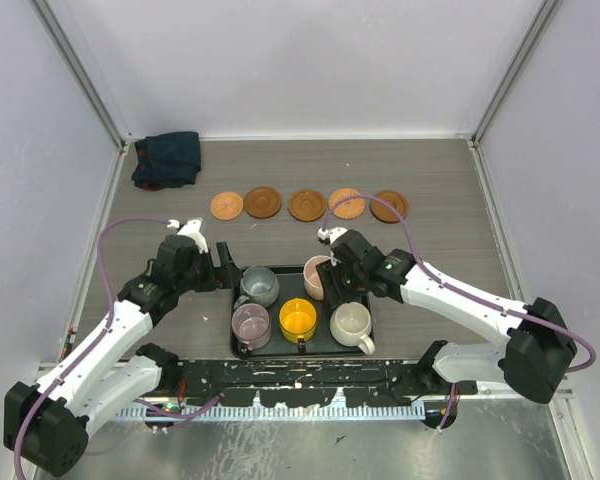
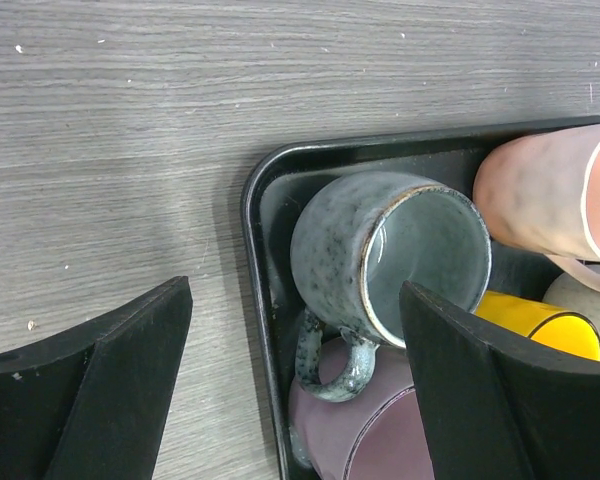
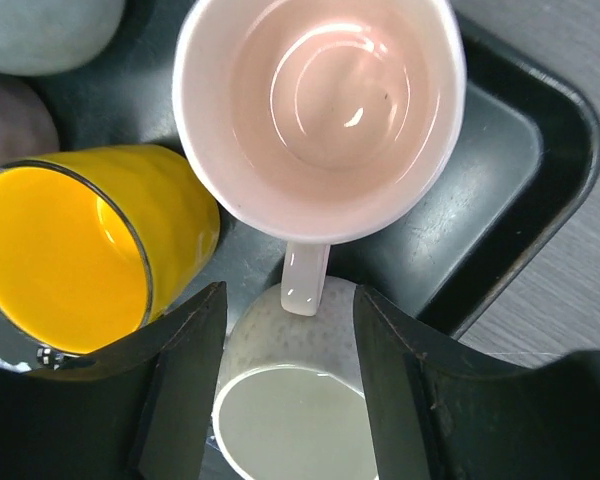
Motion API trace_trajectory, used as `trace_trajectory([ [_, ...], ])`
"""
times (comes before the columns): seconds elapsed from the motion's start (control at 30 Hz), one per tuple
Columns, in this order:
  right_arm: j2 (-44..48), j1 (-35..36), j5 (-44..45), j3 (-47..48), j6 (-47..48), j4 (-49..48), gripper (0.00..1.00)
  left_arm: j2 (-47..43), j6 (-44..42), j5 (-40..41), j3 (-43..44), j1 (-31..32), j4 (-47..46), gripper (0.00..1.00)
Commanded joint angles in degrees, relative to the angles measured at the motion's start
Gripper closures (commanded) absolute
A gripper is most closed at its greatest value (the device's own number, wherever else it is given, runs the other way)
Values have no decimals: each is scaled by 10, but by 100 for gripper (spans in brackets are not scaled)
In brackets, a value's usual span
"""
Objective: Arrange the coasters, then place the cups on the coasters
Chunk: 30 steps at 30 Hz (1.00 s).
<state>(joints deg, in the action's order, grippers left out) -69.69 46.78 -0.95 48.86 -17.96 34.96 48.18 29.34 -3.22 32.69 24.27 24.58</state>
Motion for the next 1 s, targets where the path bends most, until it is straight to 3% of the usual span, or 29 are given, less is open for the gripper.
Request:
trace_trajectory([
  [0.0, -8, 15, 31, -21, -22, -43, 43, 0, 1, -2, -1, 2, -42, 14],
  [0.97, -74, 39, 121, -67, -56, -142, 53, 0, 3, -3, -12, 2, -47, 14],
])
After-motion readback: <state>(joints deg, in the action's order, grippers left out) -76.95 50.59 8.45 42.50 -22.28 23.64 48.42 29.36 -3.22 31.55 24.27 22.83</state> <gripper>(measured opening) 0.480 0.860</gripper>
